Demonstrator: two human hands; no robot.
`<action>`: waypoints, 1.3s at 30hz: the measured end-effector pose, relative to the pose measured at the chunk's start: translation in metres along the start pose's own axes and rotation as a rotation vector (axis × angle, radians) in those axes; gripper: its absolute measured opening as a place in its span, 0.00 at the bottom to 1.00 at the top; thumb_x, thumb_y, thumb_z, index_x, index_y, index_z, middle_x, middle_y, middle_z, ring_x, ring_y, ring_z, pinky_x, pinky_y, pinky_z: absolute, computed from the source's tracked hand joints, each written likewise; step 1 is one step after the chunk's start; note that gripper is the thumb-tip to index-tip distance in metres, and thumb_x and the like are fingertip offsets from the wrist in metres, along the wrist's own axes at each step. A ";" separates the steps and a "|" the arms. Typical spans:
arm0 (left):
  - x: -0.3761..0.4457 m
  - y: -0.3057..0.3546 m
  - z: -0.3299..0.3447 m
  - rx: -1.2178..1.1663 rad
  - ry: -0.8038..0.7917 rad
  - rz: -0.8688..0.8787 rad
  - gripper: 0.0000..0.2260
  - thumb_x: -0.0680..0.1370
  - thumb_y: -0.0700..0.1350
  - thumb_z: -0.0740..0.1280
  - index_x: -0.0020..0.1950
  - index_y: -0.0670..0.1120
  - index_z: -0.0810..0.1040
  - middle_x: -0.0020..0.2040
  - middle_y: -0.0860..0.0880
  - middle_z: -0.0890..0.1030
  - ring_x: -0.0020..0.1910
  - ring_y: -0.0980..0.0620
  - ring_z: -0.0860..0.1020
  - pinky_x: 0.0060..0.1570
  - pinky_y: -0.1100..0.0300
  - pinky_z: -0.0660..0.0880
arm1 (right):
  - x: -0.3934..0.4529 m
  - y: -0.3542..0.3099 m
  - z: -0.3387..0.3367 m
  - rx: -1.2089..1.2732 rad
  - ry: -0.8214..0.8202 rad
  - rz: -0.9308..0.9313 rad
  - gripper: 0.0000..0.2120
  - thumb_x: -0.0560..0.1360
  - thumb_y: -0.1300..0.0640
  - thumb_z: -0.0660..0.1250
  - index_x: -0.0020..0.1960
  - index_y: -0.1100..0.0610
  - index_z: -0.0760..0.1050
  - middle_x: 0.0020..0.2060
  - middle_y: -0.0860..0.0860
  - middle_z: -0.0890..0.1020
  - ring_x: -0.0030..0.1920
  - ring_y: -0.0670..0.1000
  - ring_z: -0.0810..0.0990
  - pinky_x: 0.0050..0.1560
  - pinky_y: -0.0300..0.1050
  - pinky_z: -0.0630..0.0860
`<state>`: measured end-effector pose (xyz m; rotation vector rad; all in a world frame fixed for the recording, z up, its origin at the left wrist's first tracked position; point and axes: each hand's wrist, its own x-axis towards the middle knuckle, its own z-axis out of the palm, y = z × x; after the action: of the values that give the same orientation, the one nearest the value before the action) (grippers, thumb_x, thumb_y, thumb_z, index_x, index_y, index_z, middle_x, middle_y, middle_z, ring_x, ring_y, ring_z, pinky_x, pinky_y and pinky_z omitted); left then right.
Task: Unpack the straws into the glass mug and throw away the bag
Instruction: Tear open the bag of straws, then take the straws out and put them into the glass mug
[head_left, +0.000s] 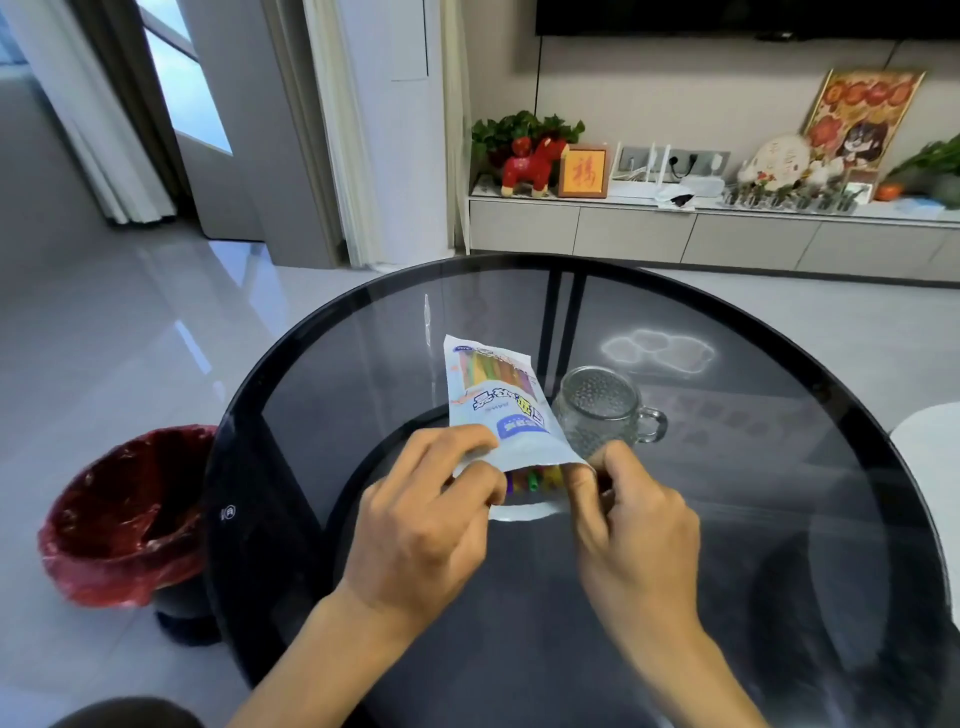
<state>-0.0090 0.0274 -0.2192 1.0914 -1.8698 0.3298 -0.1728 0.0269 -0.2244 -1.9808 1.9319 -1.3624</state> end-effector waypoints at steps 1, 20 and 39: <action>-0.002 0.001 0.002 -0.028 -0.001 -0.025 0.10 0.72 0.31 0.63 0.41 0.44 0.79 0.53 0.50 0.79 0.48 0.49 0.79 0.33 0.55 0.78 | -0.001 -0.002 0.000 0.003 0.006 -0.012 0.10 0.74 0.58 0.70 0.39 0.52 0.69 0.25 0.47 0.74 0.26 0.58 0.71 0.27 0.45 0.64; -0.013 -0.025 0.012 -0.861 -0.417 -1.501 0.06 0.79 0.42 0.67 0.48 0.41 0.82 0.43 0.46 0.87 0.41 0.51 0.86 0.41 0.58 0.81 | 0.011 0.025 0.024 0.595 -0.431 0.695 0.07 0.77 0.59 0.66 0.44 0.57 0.82 0.43 0.48 0.85 0.41 0.46 0.78 0.36 0.38 0.75; 0.011 -0.009 -0.004 -0.991 -0.035 -0.875 0.05 0.78 0.47 0.63 0.43 0.53 0.76 0.48 0.46 0.84 0.50 0.45 0.82 0.52 0.40 0.78 | 0.018 -0.001 0.012 0.915 -0.057 0.269 0.14 0.79 0.64 0.64 0.42 0.47 0.80 0.36 0.43 0.82 0.38 0.42 0.78 0.39 0.35 0.75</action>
<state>-0.0010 0.0188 -0.2097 1.0392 -1.1277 -1.0095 -0.1677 0.0066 -0.2214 -1.2453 1.1323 -1.6493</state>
